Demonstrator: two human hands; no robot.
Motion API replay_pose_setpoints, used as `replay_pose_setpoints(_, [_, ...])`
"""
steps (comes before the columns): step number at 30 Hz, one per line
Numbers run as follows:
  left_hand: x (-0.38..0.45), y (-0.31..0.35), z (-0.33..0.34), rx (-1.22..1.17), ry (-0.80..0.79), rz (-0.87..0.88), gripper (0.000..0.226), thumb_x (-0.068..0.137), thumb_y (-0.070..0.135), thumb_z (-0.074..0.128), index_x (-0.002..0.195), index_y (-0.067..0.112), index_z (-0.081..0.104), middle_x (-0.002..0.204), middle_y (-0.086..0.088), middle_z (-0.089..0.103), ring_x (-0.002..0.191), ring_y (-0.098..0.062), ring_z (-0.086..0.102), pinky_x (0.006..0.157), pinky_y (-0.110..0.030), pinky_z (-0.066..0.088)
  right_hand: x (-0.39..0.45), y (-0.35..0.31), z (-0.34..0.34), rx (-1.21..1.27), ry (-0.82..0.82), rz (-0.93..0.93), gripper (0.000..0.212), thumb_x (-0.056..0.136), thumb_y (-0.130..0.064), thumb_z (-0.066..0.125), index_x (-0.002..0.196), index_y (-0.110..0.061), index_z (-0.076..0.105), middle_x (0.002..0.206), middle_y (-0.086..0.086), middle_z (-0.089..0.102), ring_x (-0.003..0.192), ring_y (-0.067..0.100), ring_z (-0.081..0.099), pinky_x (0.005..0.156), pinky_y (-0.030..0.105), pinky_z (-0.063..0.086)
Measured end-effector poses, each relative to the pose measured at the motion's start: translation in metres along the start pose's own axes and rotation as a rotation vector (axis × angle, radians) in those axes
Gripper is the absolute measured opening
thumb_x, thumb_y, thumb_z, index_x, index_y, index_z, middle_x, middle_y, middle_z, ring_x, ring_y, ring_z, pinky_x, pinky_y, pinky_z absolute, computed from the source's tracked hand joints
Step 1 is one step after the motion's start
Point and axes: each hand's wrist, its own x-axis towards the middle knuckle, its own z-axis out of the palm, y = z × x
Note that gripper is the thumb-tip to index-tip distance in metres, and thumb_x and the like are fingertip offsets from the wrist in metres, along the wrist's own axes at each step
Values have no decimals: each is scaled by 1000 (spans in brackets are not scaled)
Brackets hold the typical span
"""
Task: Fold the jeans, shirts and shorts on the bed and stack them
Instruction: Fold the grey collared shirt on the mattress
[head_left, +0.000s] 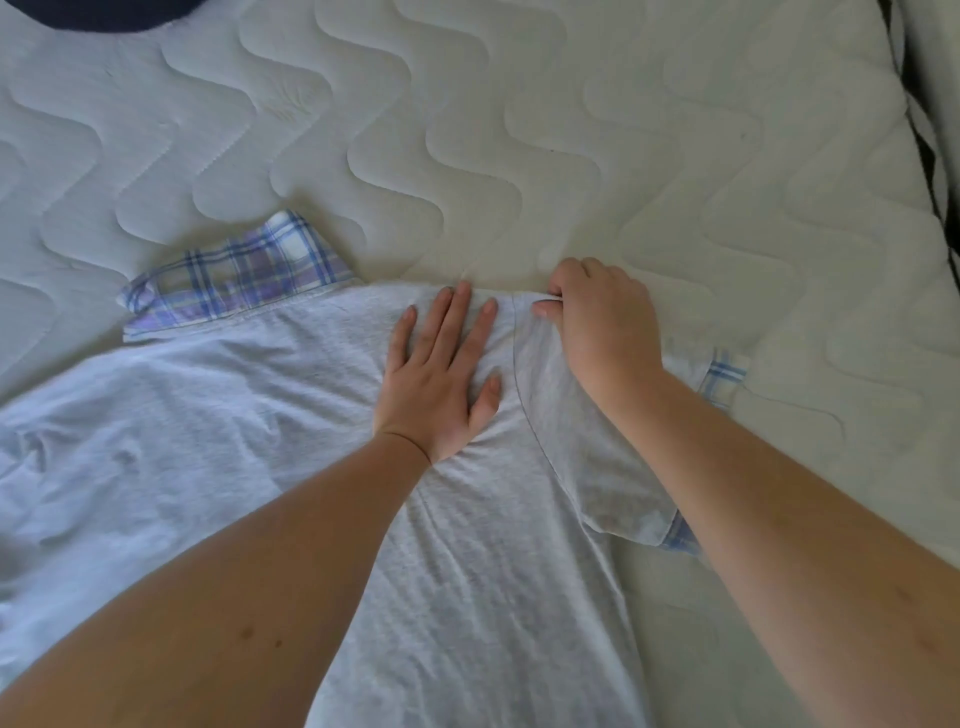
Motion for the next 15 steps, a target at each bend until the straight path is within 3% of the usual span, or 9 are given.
replay_pose_setpoints(6, [0,0,-1,8,-21,14,66,99,53,16,158,26,2,166,-3,2,153,-24,-1,122,-51,5,-24,16,-15,-29,-39,124,50,84,-63,57,102,-15,59,102,7,59,98,31,52,83,41,34])
replay_pose_setpoints(11, [1,1,-1,25,-29,14,62,100,53,15,158,34,5,166,-5,2,153,-28,-1,121,-53,6,-62,72,-47,-244,-356,252,63,78,-70,58,114,-19,61,111,9,56,110,34,47,87,42,35])
replay_pose_setpoints(13, [1,1,0,26,-13,13,62,100,52,17,158,34,5,166,-5,1,153,-27,-1,122,-52,6,-77,83,-58,-24,-361,300,45,78,-62,65,90,-20,59,89,0,57,98,30,54,74,36,37])
replay_pose_setpoints(15, [1,0,1,18,-4,16,62,100,52,18,158,34,5,166,-5,2,153,-25,0,122,-52,6,-90,84,-67,302,-316,353,32,77,-49,74,77,-23,56,71,-7,58,74,13,58,59,29,34])
